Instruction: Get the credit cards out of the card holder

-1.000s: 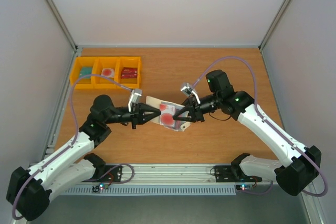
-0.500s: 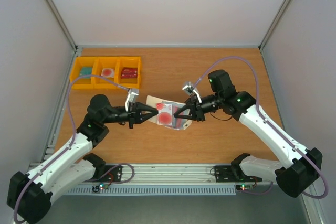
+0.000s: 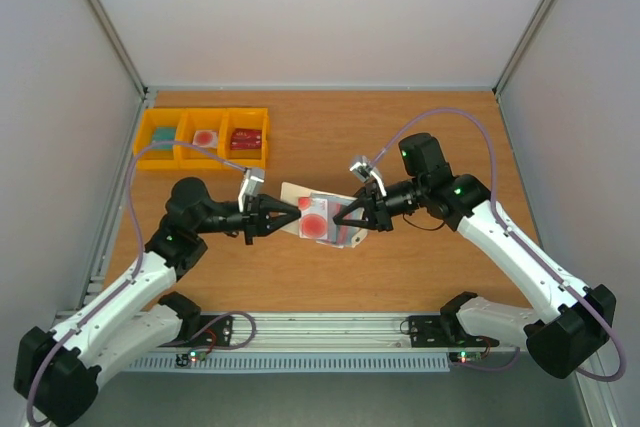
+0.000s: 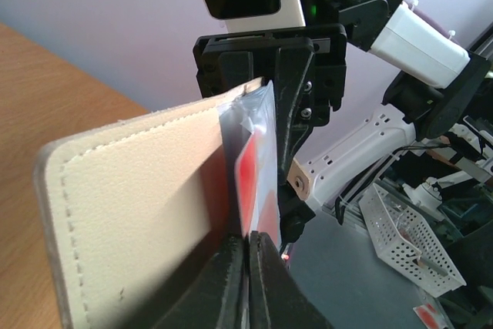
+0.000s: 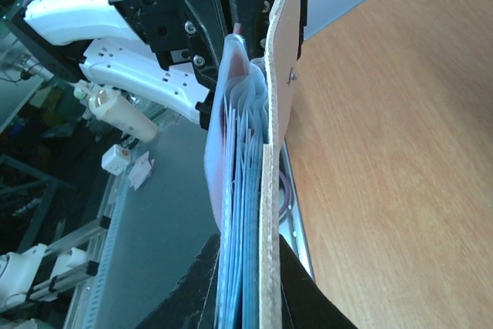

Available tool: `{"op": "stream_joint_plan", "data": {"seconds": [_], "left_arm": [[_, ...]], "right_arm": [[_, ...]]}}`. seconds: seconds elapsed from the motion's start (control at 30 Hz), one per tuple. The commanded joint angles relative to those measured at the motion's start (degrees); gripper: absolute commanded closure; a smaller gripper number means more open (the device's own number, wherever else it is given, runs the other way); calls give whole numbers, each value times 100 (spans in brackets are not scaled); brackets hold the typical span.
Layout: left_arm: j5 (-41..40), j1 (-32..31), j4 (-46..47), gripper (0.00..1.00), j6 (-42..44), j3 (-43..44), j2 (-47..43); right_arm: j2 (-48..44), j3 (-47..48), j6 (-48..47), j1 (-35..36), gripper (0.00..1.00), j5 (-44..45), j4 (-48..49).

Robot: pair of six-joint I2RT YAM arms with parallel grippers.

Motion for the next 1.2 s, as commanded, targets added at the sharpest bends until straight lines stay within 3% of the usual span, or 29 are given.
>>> {"op": "stream_joint_plan", "data": {"seconds": [0.0, 0.23, 0.43, 0.57, 0.7, 0.93, 1.17], "left_arm": [[-250, -160, 324, 92, -25, 6, 81], [-404, -351, 462, 83, -85, 19, 201], [-386, -407, 494, 99, -40, 59, 207], [-482, -374, 345, 100, -72, 107, 145], [-528, 155, -279, 100, -295, 161, 16], [-518, 1038, -871, 100, -115, 332, -155], [-1642, 2107, -1472, 100, -1279, 515, 148]], "right_arm": [[-45, 77, 34, 0, 92, -343, 82], [-86, 77, 27, -8, 92, -367, 124], [-118, 52, 10, 0, 93, -346, 143], [-191, -37, 169, -46, 96, -43, 263], [-402, -326, 549, -467, 99, 505, 430], [-595, -728, 1261, -1218, 99, 565, 980], [-521, -698, 1357, -1314, 99, 652, 1135]]}}
